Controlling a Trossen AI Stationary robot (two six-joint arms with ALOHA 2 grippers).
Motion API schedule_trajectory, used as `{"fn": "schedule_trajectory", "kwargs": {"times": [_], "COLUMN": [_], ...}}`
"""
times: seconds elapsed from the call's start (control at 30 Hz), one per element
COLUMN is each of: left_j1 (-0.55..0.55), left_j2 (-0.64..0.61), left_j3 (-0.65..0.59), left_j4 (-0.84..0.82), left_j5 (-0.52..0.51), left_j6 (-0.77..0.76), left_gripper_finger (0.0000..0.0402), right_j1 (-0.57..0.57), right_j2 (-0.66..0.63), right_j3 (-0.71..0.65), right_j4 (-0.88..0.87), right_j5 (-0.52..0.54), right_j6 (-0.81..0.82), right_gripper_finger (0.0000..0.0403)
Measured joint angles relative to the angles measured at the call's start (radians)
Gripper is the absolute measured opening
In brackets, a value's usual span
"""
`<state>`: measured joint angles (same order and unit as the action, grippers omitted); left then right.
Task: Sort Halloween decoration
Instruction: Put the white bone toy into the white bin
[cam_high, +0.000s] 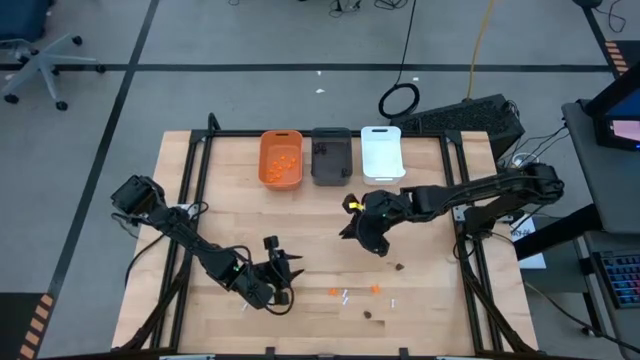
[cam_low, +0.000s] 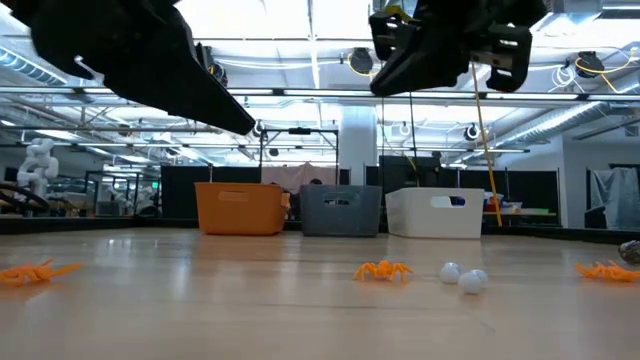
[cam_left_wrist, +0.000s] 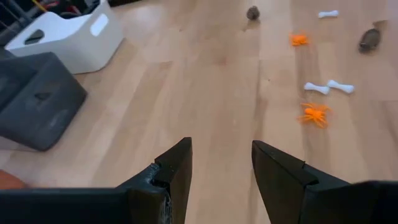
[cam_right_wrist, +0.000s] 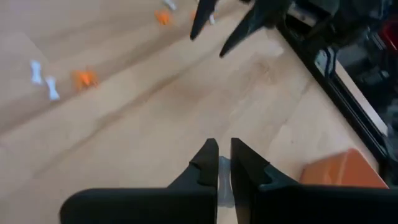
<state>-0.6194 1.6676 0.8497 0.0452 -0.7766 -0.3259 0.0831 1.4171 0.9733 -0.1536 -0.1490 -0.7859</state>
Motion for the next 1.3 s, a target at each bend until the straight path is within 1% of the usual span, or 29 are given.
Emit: {"fn": "schedule_trajectory", "kwargs": {"times": [0.13,0.27,0.5,0.63,0.73,1.0,1.13,1.3], "left_j1": [0.030,0.053,0.073,0.073,0.073,0.073,0.072,0.072], "left_j2": [0.000,0.000,0.000,0.000,0.000,0.000,0.000,0.000], "left_j3": [0.000,0.000,0.000,0.000,0.000,0.000,0.000,0.000], "left_j4": [-0.001,-0.001,-0.002,-0.002,-0.002,-0.002,-0.003,-0.002], "left_j5": [-0.002,-0.003,-0.003,-0.003,-0.003,-0.003,-0.003,-0.003], "left_j6": [0.002,0.020,0.022,0.025,0.025,0.025,0.024,0.018], "left_gripper_finger": [0.0166,0.0166,0.0166,0.0166,0.0166,0.0166,0.0166,0.0166], "right_j1": [0.004,0.005,0.005,0.005,0.004,-0.044,-0.085,-0.167], "right_j2": [-0.013,-0.019,-0.020,-0.020,-0.020,-0.020,-0.020,-0.020], "right_j3": [0.000,0.000,0.000,0.000,0.000,0.000,0.000,0.000], "right_j4": [-0.035,-0.065,-0.069,-0.069,-0.066,-0.062,-0.071,-0.116], "right_j5": [0.066,0.100,0.104,0.104,0.103,0.100,0.097,0.097], "right_j6": [-0.021,-0.040,-0.064,-0.052,0.020,0.337,0.452,0.548], "right_gripper_finger": [0.0000,0.0000,0.0000,0.0000,0.0000,0.0000,0.0000,0.0000]}}
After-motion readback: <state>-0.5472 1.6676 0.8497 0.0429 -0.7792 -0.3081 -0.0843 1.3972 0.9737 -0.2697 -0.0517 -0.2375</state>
